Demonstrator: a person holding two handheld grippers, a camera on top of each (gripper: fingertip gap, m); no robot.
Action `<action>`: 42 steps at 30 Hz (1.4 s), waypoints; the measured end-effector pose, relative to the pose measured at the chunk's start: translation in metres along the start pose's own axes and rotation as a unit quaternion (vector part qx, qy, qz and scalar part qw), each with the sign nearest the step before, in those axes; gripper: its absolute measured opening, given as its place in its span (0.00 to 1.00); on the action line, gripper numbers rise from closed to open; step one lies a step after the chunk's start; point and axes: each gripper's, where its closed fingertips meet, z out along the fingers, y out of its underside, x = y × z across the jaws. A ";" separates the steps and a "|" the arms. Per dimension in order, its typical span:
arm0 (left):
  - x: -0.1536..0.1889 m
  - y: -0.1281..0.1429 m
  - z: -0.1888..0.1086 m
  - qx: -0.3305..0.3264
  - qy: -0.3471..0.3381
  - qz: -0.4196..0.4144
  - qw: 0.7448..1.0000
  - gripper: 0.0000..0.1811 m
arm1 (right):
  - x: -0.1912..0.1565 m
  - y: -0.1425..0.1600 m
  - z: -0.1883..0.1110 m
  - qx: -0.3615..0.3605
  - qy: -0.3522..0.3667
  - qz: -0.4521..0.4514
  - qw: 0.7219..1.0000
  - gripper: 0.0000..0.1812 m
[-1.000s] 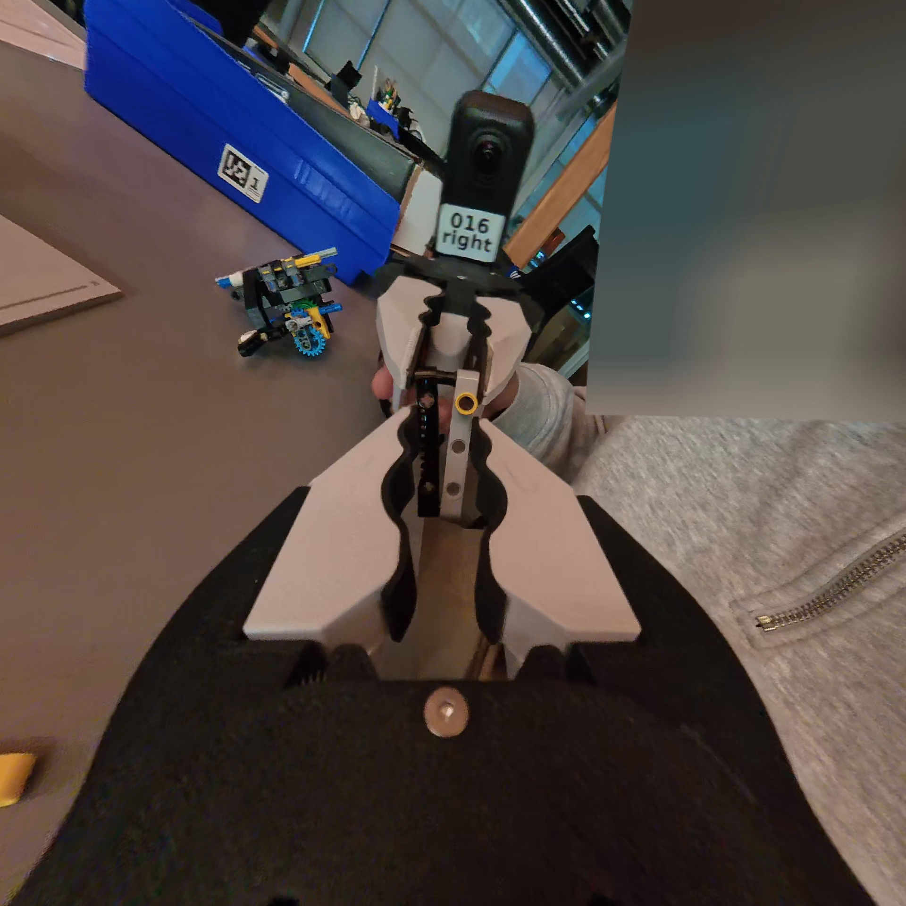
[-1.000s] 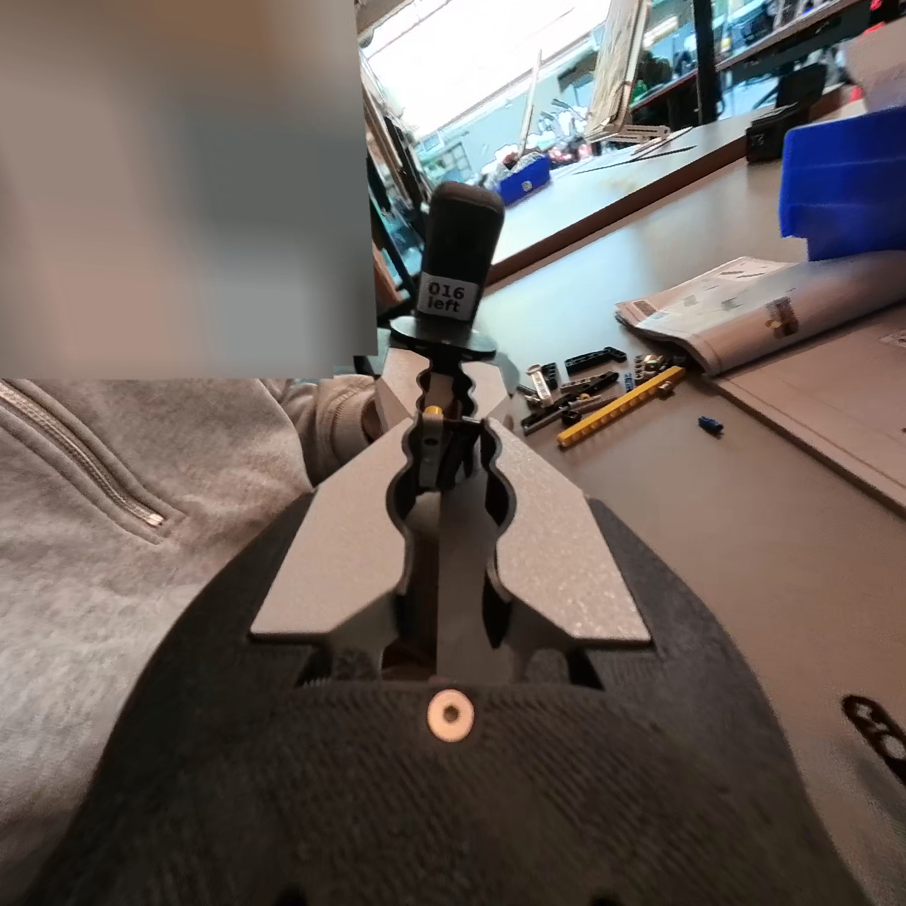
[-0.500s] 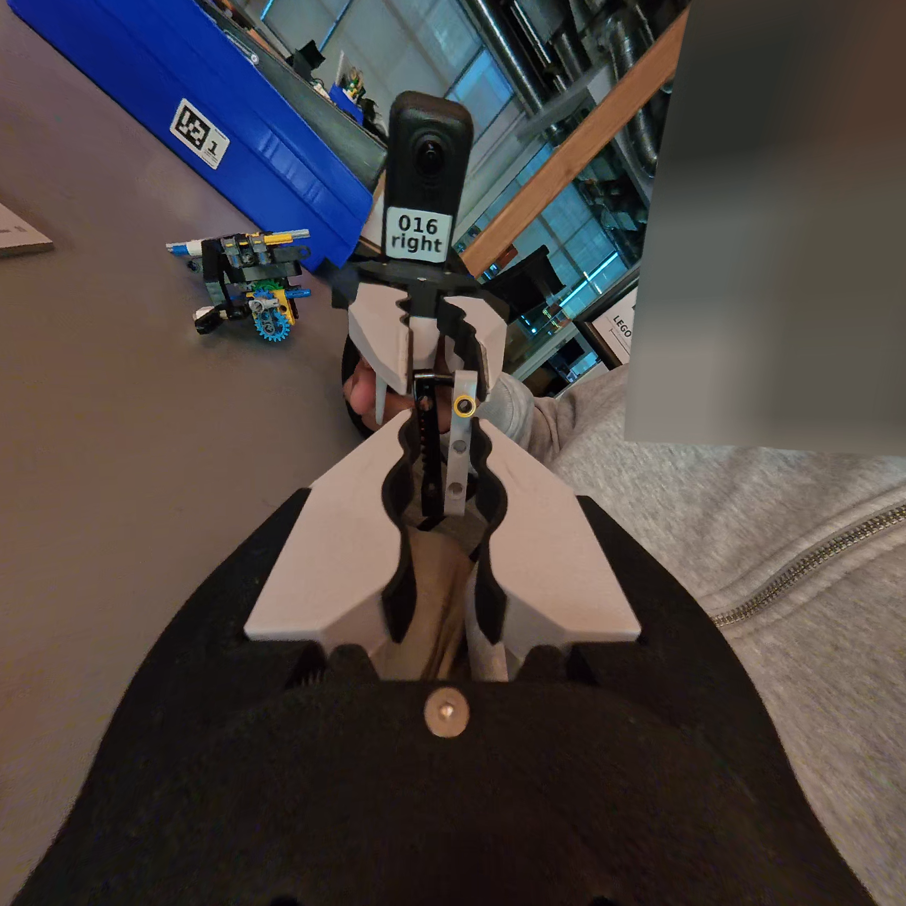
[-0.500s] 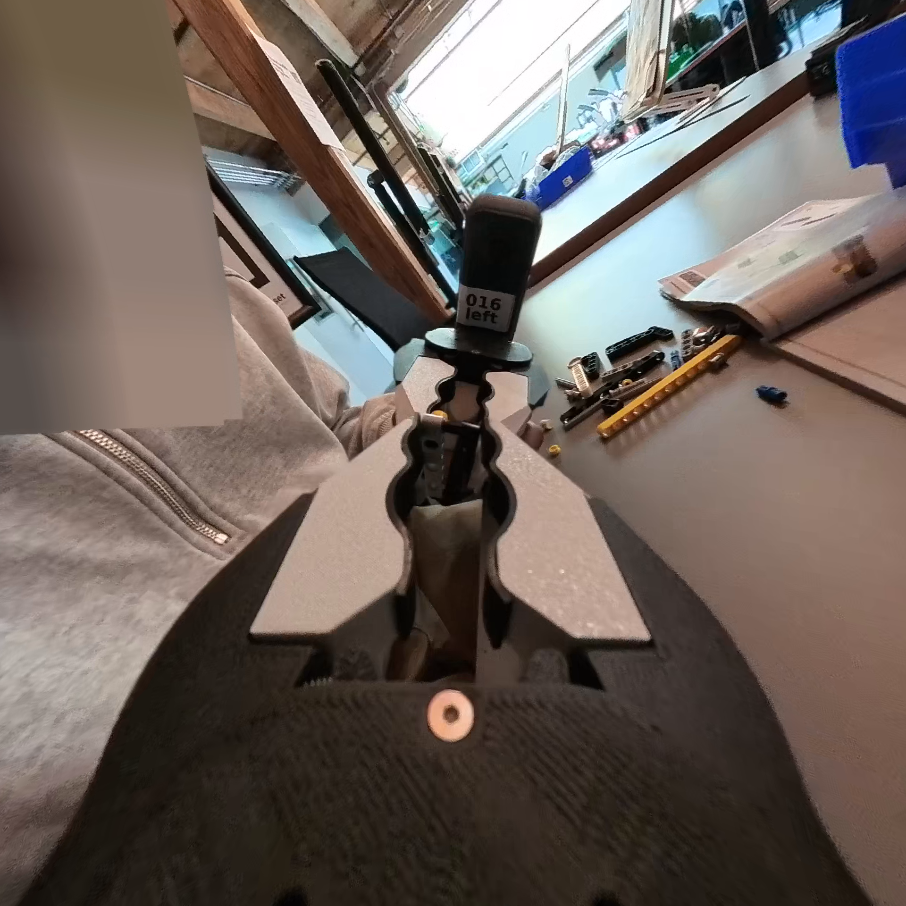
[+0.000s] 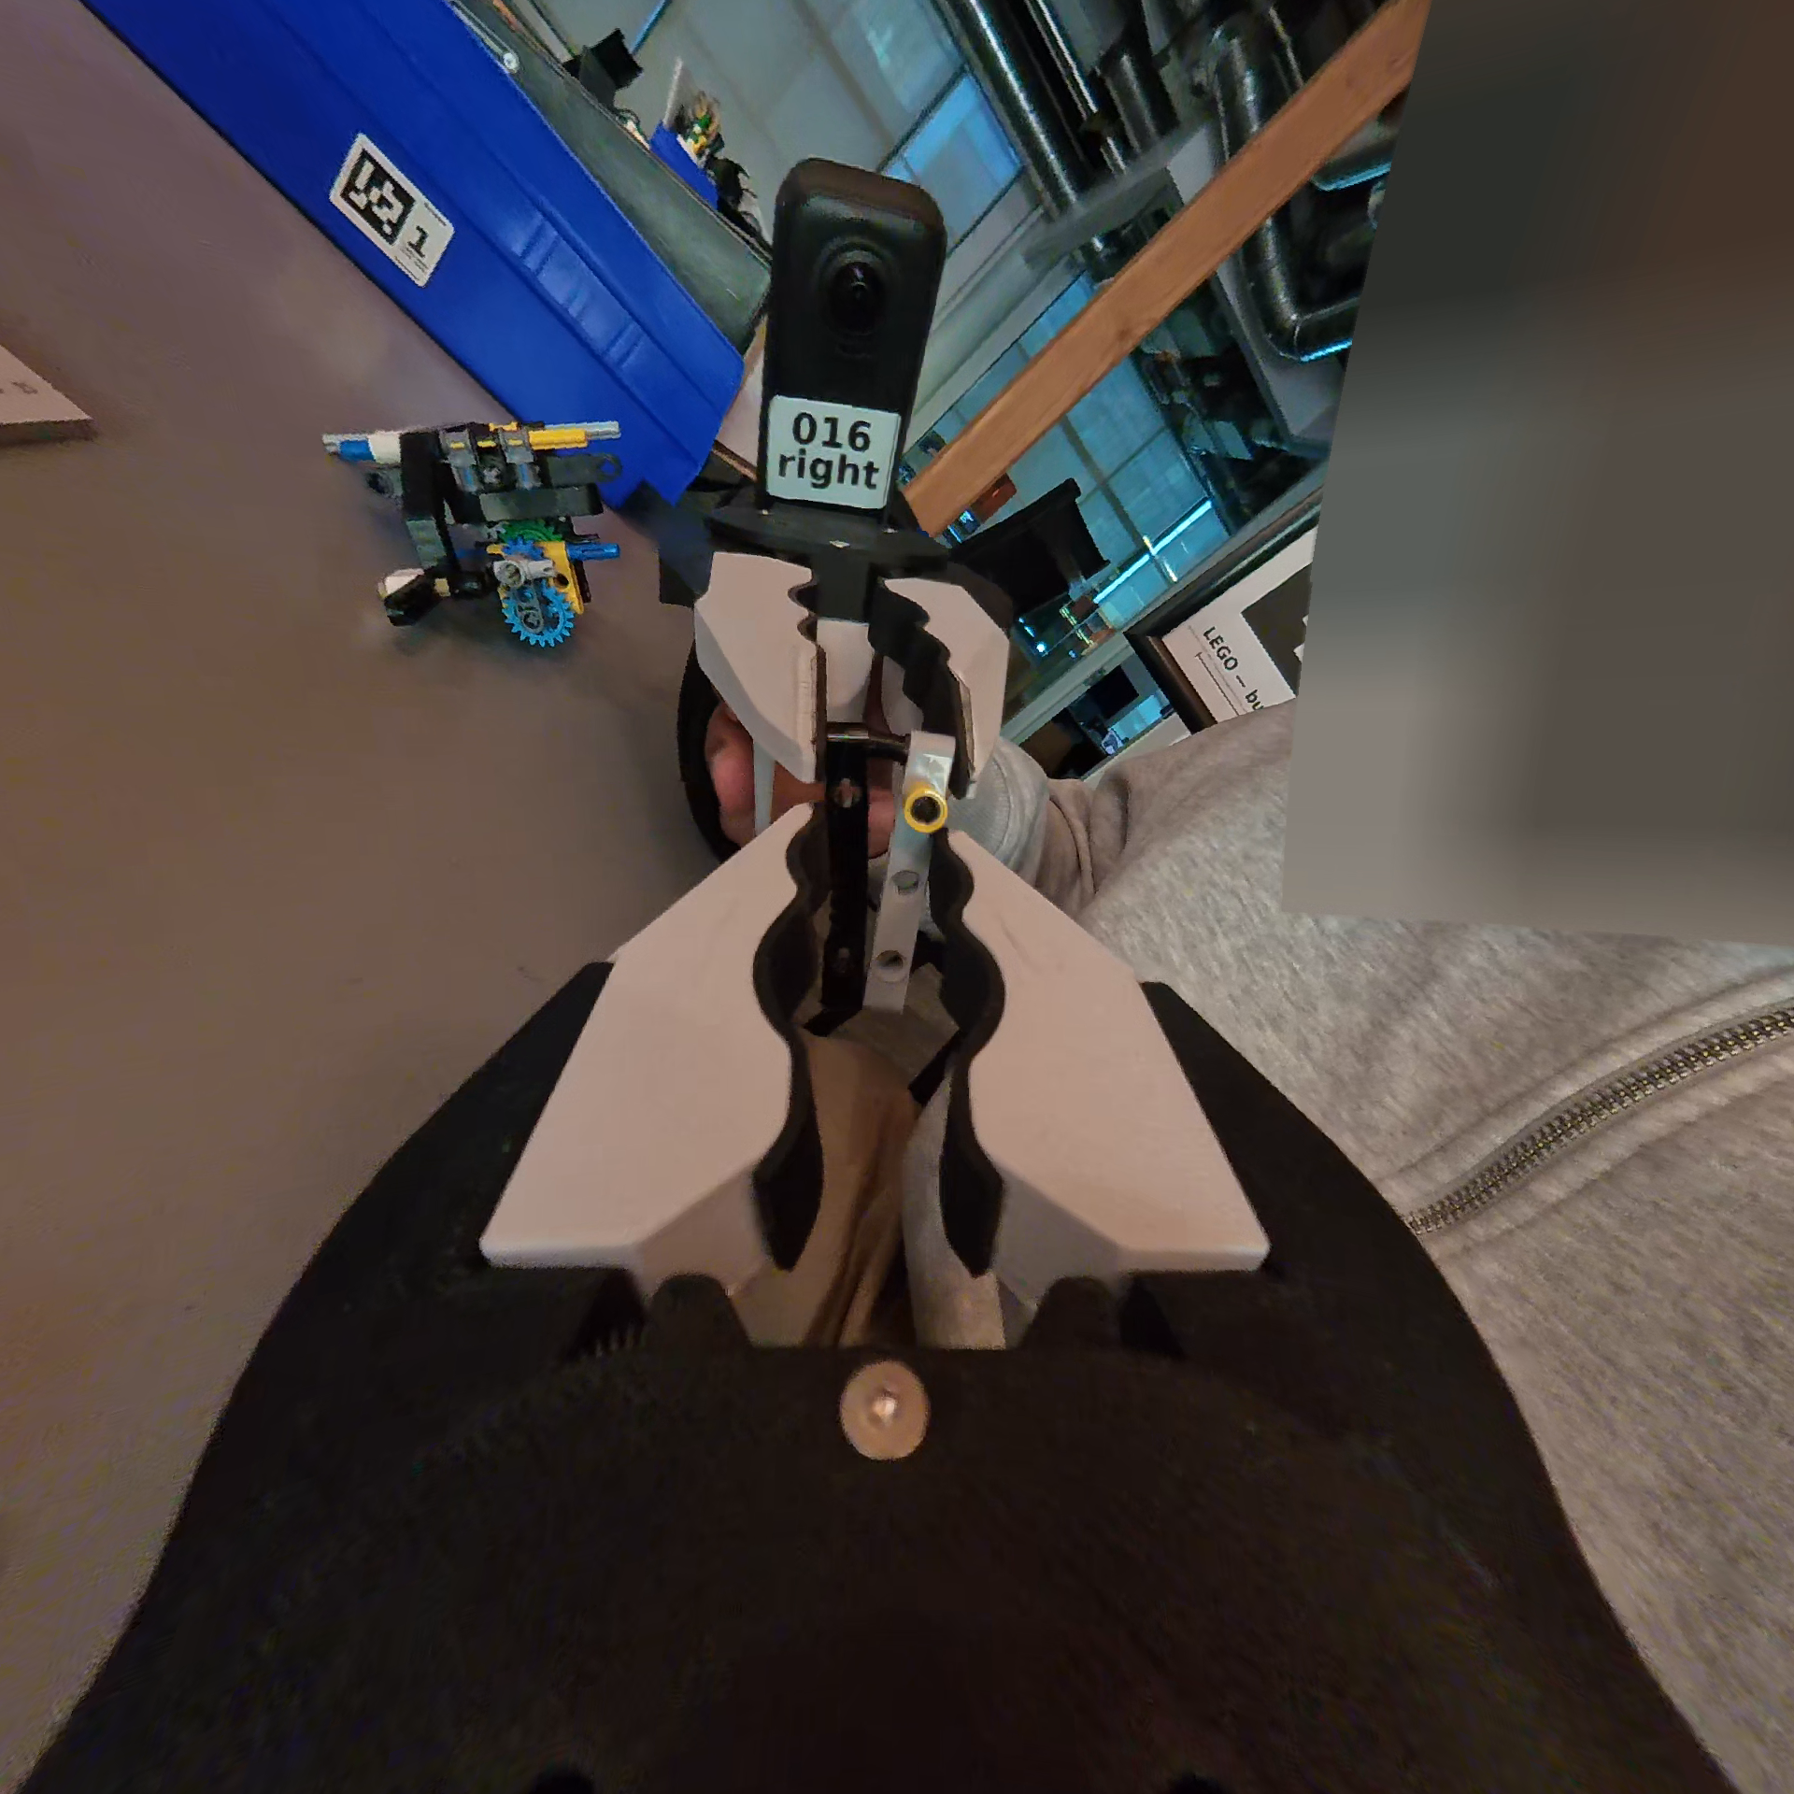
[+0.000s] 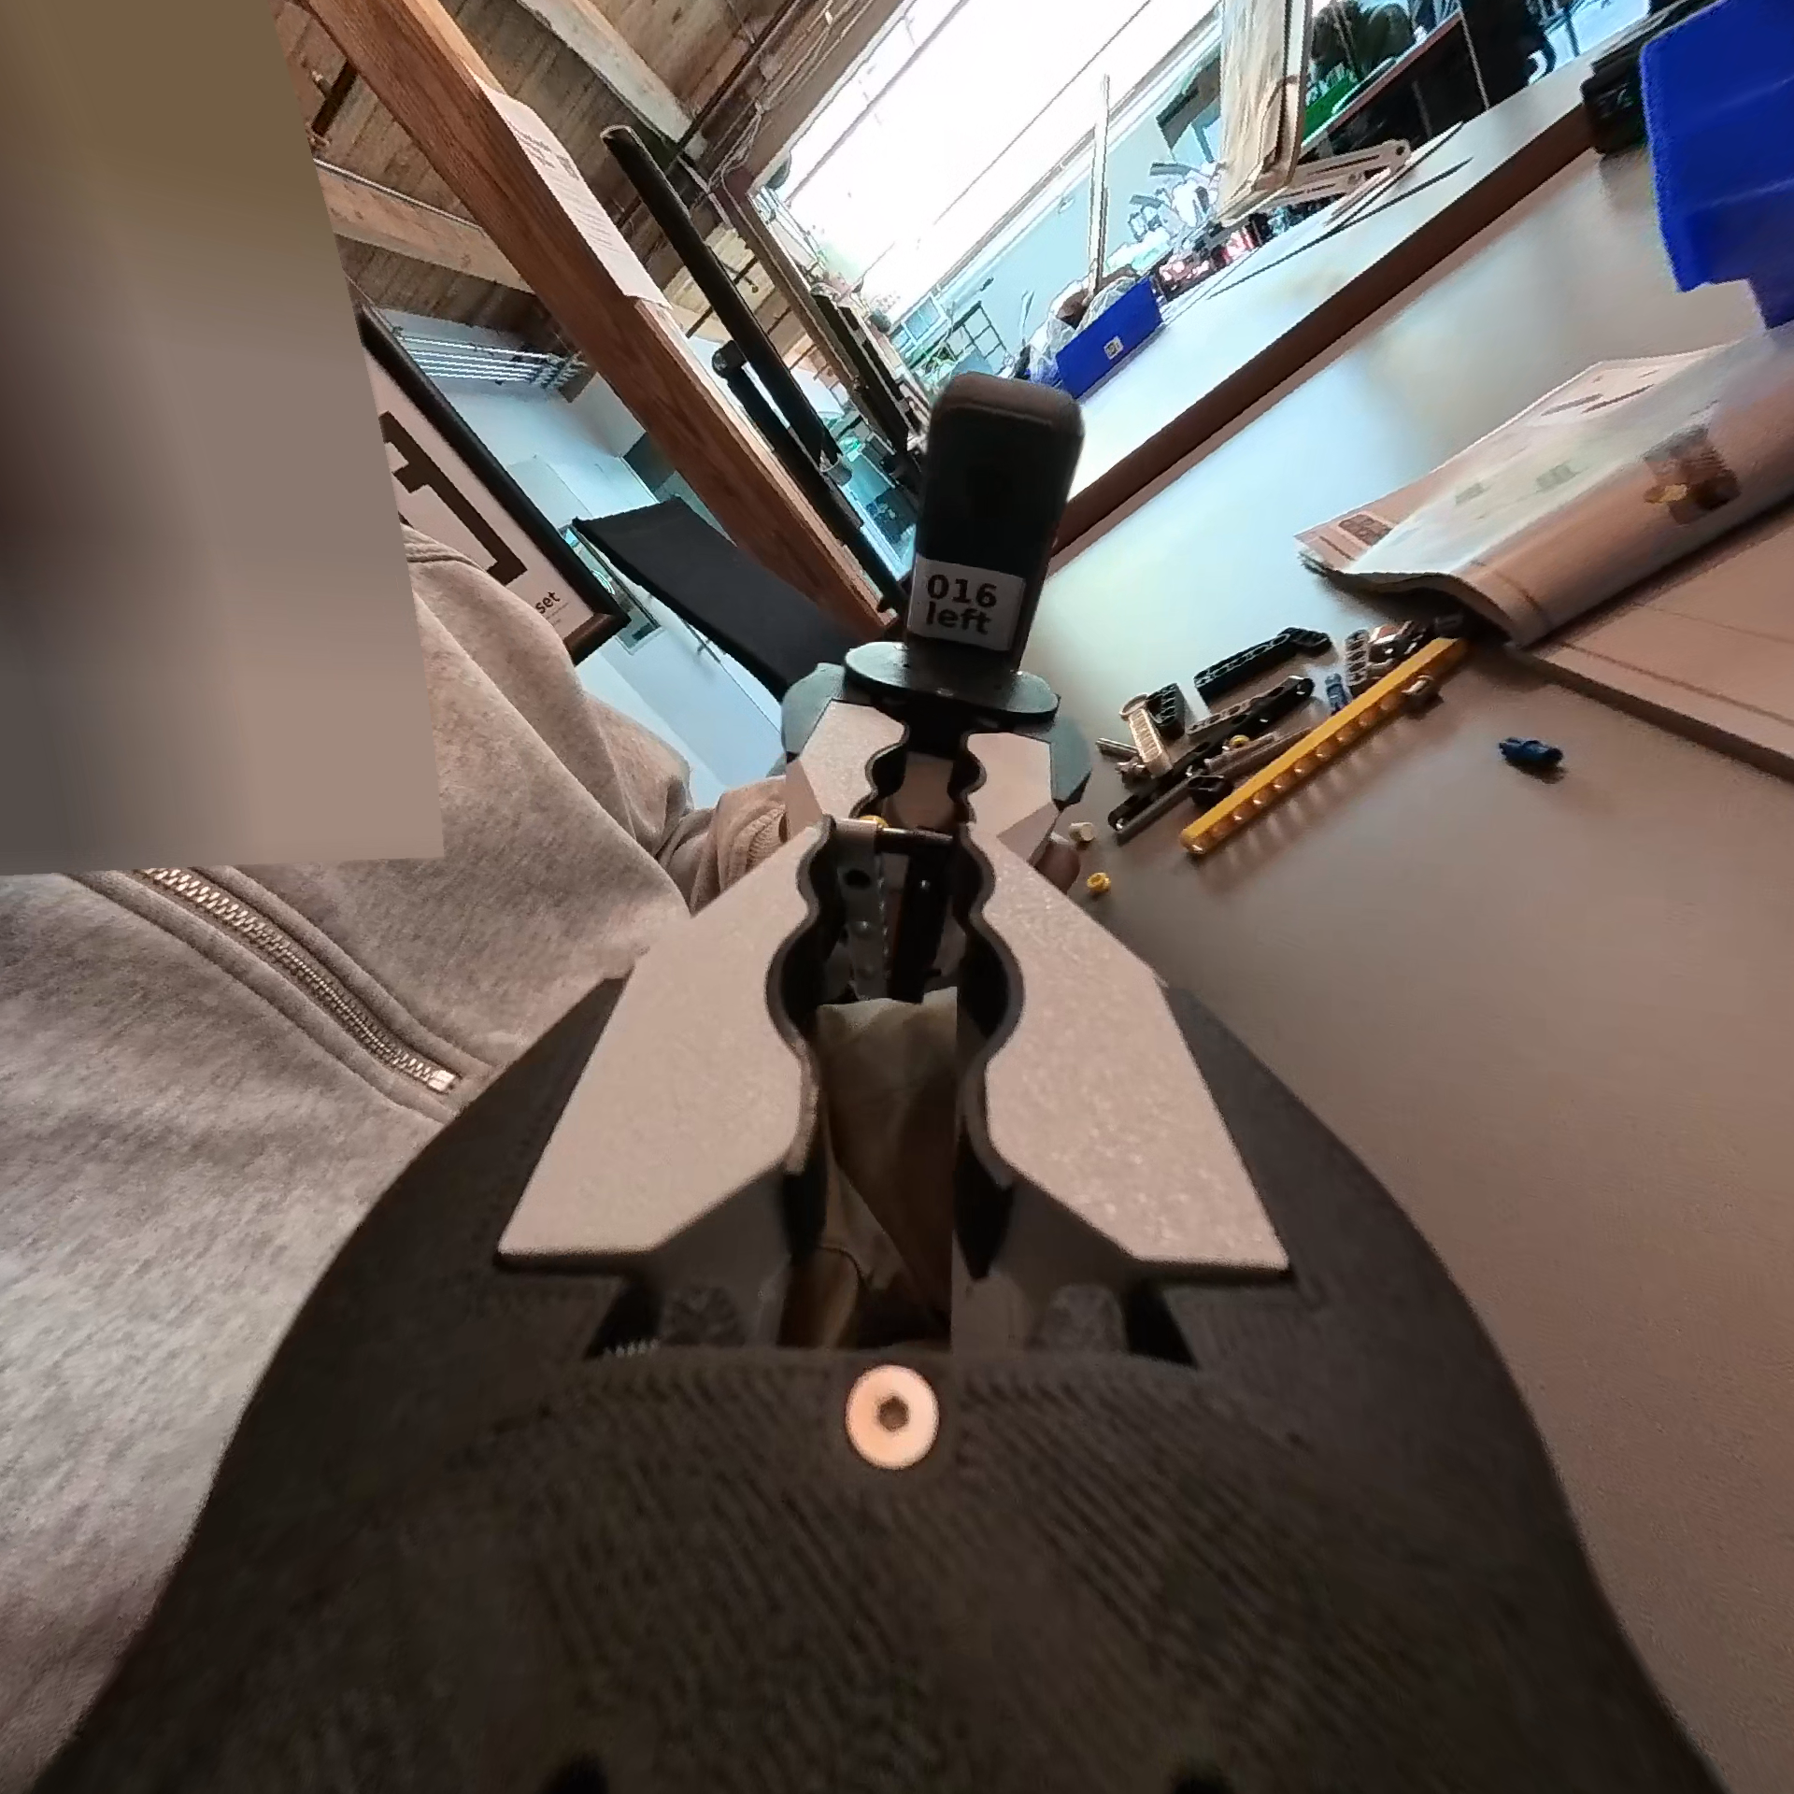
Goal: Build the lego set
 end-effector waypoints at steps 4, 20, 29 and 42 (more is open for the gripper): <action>0.001 0.000 0.001 0.000 0.000 0.003 1.000 0.10 | -0.001 0.000 0.000 -0.002 -0.001 -0.003 1.000 0.12; -0.006 0.004 -0.013 -0.058 -0.081 0.159 0.982 0.09 | 0.009 -0.006 -0.005 0.039 -0.028 0.113 0.993 0.13; -0.002 0.005 -0.011 -0.055 -0.064 0.145 0.986 0.09 | 0.004 -0.002 -0.001 0.036 -0.059 0.157 0.985 0.06; -0.008 0.004 -0.009 -0.044 -0.067 0.104 0.991 0.09 | 0.012 0.000 -0.002 0.040 -0.030 0.175 0.983 0.03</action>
